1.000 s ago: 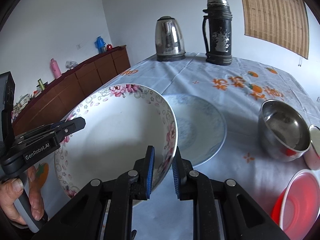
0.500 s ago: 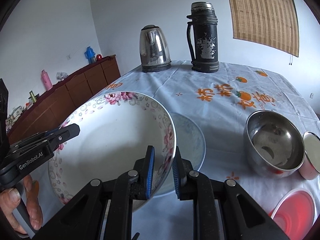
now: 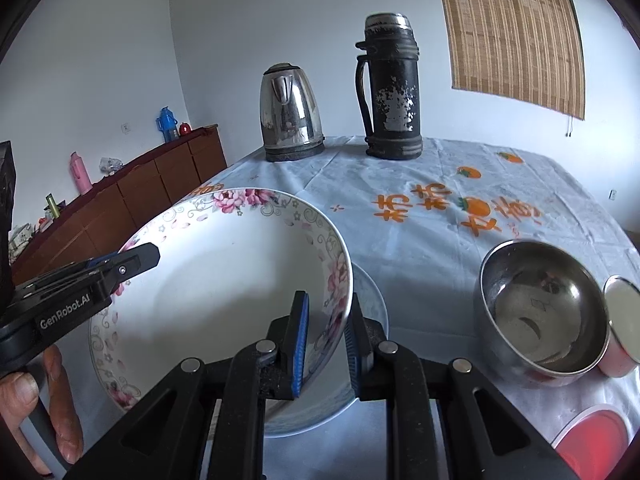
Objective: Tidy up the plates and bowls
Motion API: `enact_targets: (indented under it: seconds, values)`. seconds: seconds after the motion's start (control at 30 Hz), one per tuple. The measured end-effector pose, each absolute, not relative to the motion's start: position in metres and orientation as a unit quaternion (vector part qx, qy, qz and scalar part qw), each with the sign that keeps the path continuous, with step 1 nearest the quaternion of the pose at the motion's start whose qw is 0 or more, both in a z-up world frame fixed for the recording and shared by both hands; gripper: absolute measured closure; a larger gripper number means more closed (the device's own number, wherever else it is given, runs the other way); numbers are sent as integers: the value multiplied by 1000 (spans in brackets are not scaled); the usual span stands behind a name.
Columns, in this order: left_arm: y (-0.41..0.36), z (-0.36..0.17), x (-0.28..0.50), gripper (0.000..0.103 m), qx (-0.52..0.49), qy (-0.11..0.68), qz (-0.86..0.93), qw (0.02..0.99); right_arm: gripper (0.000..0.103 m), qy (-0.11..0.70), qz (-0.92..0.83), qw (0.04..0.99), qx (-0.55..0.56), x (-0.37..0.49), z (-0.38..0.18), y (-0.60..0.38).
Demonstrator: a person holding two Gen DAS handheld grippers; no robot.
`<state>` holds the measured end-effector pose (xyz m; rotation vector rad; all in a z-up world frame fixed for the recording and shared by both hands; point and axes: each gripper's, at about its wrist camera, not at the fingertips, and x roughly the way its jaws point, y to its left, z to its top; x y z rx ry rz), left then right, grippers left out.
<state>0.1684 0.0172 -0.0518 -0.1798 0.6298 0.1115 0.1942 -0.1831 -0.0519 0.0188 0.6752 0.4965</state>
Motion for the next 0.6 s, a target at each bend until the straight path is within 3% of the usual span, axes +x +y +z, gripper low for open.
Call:
enact_targets:
  seconds: [0.6]
  values:
    - [9, -71, 190, 85, -82, 329, 53, 939, 84, 354, 222, 908, 10, 203, -69, -188]
